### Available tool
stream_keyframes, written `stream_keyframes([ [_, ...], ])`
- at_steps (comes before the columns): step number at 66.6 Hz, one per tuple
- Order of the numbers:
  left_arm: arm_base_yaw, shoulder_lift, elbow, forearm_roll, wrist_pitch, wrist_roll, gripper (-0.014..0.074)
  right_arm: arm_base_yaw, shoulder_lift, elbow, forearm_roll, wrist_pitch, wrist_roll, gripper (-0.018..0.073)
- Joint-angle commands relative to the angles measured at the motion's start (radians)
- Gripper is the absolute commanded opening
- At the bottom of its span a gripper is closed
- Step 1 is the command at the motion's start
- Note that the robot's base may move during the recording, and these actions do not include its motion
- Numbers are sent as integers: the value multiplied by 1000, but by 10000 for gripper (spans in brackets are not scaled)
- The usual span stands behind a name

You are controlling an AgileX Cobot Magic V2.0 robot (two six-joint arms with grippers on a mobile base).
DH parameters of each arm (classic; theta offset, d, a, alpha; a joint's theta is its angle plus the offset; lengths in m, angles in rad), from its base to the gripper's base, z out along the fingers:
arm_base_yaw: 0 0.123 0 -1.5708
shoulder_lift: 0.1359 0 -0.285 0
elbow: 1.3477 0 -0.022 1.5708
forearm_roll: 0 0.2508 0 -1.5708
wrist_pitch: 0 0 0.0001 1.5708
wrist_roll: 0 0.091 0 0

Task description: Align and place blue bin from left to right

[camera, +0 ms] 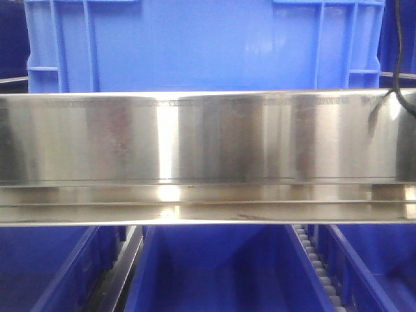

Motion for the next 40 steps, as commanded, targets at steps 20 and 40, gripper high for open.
stream_keyframes([
  [20,-22,3,-9,-14,-2,-7,-111,-1,-5,-10,-9,6,-18,-76],
  [40,-64,1,-16,96,30,-52,-111,9,-16,-33,-9,33,27,-76],
])
